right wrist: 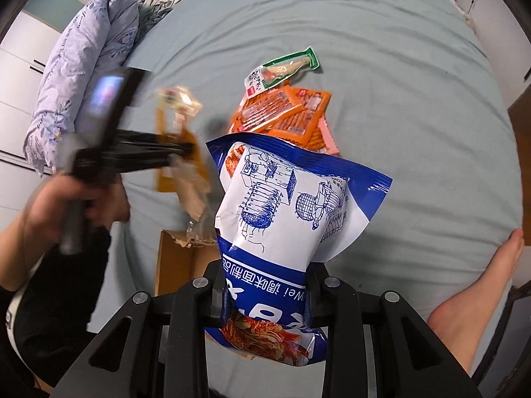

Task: Organize snacks
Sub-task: 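Grasp the yellow chicken-leg packet with the left tool while right holds the blue bag, then lower both held packets into the cardboard box and open both tools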

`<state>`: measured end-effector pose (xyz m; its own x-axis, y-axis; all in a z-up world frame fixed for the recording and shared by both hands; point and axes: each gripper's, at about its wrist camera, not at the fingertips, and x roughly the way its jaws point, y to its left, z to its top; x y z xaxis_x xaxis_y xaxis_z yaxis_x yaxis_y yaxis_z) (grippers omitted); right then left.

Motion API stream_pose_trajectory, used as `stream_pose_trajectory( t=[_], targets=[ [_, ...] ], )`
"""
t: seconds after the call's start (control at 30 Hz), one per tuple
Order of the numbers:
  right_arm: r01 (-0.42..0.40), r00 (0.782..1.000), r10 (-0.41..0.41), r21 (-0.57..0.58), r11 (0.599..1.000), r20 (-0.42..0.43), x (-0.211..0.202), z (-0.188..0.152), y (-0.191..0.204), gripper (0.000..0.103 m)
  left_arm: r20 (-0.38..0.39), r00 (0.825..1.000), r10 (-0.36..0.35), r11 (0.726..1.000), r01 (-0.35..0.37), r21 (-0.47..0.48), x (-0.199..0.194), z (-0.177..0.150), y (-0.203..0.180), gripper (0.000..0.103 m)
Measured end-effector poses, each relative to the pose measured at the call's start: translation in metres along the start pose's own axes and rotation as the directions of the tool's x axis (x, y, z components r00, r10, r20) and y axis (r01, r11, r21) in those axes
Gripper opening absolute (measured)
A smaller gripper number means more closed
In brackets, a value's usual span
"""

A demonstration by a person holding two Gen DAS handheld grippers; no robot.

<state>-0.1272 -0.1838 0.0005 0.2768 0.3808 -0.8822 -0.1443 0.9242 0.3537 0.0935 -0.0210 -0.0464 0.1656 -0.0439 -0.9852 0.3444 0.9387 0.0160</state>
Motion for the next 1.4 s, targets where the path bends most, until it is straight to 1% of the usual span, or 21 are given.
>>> stream_pose_trajectory(
  t=[0.07, 0.13, 0.2, 0.3, 0.33, 0.37, 0.4, 0.43, 0.47, 0.5, 0.57, 0.67, 0.77, 0.87, 1.0, 1.07, 1.1, 1.13, 1.17, 1.27, 1.4],
  targets=[
    [0.025, 1.000, -0.025, -0.003, 1.000, 0.004, -0.010, -0.006, 0.003, 0.029, 0.028, 0.999, -0.024, 0.999, 0.024, 0.029, -0.030, -0.011, -0.007, 0.040],
    [0.042, 0.999, -0.042, 0.006, 0.999, -0.005, -0.013, -0.007, 0.006, 0.029, 0.039, 0.998, -0.057, 0.993, 0.052, 0.107, -0.057, -0.031, -0.026, 0.040],
    [0.057, 0.998, -0.057, 0.017, 0.998, -0.015, -0.010, -0.005, 0.010, 0.029, 0.024, 0.994, -0.108, 0.975, 0.101, 0.197, -0.073, -0.062, -0.049, 0.040],
    [0.068, 0.997, -0.067, 0.033, 0.997, -0.034, -0.013, -0.005, 0.018, 0.029, -0.048, 0.981, -0.185, 0.945, 0.191, 0.264, -0.063, -0.100, -0.085, 0.041],
    [0.069, 0.997, -0.067, 0.045, 0.997, -0.040, -0.015, -0.005, 0.021, 0.029, -0.071, 0.979, -0.189, 0.939, 0.202, 0.279, -0.055, -0.109, -0.093, 0.041],
    [0.068, 0.997, -0.066, 0.058, 0.996, -0.042, -0.017, -0.005, 0.023, 0.029, -0.099, 0.980, -0.174, 0.931, 0.197, 0.308, -0.044, -0.119, -0.102, 0.041],
    [0.069, 0.997, -0.066, 0.068, 0.995, -0.047, -0.020, -0.006, 0.025, 0.029, -0.123, 0.984, -0.128, 0.921, 0.164, 0.353, -0.033, -0.128, -0.107, 0.041],
    [0.073, 0.996, -0.068, 0.078, 0.994, -0.056, -0.022, -0.008, 0.028, 0.029, -0.121, 0.988, -0.091, 0.916, 0.131, 0.378, -0.028, -0.131, -0.111, 0.041],
    [0.074, 0.996, -0.070, 0.082, 0.994, -0.056, -0.025, -0.009, 0.032, 0.029, -0.111, 0.992, -0.054, 0.914, 0.094, 0.395, -0.023, -0.135, -0.113, 0.044],
    [0.078, 0.996, -0.074, 0.083, 0.994, -0.056, -0.032, -0.012, 0.037, 0.029, -0.106, 0.994, -0.022, 0.912, 0.064, 0.405, -0.021, -0.135, -0.113, 0.054],
    [0.085, 0.995, -0.081, 0.076, 0.993, -0.062, -0.036, -0.016, 0.046, 0.029, -0.090, 0.996, -0.014, 0.918, 0.049, 0.393, -0.024, -0.130, -0.105, 0.070],
    [0.076, 0.995, -0.072, 0.055, 0.996, -0.064, -0.042, -0.024, 0.062, 0.029, -0.016, 1.000, -0.026, 0.945, 0.030, 0.325, -0.048, -0.118, -0.082, 0.080],
    [0.085, 0.993, -0.084, 0.004, 0.996, -0.079, -0.031, -0.030, 0.070, 0.029, 0.030, 0.999, -0.028, 0.968, 0.019, 0.251, -0.061, -0.100, -0.068, 0.081],
    [0.132, 0.983, -0.136, -0.039, 0.990, -0.124, -0.007, -0.034, 0.073, 0.029, 0.065, 0.998, -0.027, 0.982, 0.014, 0.190, -0.071, -0.090, -0.052, 0.081],
    [0.113, 0.982, -0.117, -0.038, 0.993, -0.147, 0.010, -0.037, 0.086, 0.031, 0.084, 0.996, -0.018, 0.994, 0.009, 0.111, -0.077, -0.083, -0.035, 0.081],
    [0.061, 0.992, -0.062, -0.016, 0.998, -0.110, 0.013, -0.038, 0.089, 0.037, 0.081, 0.996, -0.026, 0.996, 0.019, 0.087, -0.073, -0.081, -0.029, 0.081],
    [0.040, 0.996, -0.041, -0.006, 0.999, -0.084, 0.014, -0.036, 0.089, 0.046, 0.079, 0.996, -0.029, 0.997, 0.023, 0.073, -0.066, -0.078, -0.026, 0.081],
    [0.046, 0.996, -0.047, -0.007, 0.999, -0.075, 0.015, -0.035, 0.090, 0.057, 0.078, 0.997, -0.028, 0.998, 0.023, 0.064, -0.068, -0.079, -0.024, 0.081],
    [0.061, 0.996, -0.061, -0.012, 0.998, -0.064, 0.016, -0.033, 0.089, 0.061, 0.077, 0.997, -0.027, 0.998, 0.023, 0.058, -0.071, -0.081, -0.021, 0.081],
    [0.116, 0.993, -0.117, -0.030, 0.993, -0.016, 0.014, -0.025, 0.083, 0.064, 0.070, 0.997, -0.030, 0.998, 0.026, 0.059, -0.071, -0.082, -0.018, 0.081],
    [0.091, 0.996, -0.090, 0.013, 0.996, -0.015, 0.008, -0.025, 0.076, 0.066, 0.066, 0.997, -0.030, 0.997, 0.026, 0.071, -0.068, -0.082, -0.019, 0.081]
  ],
)
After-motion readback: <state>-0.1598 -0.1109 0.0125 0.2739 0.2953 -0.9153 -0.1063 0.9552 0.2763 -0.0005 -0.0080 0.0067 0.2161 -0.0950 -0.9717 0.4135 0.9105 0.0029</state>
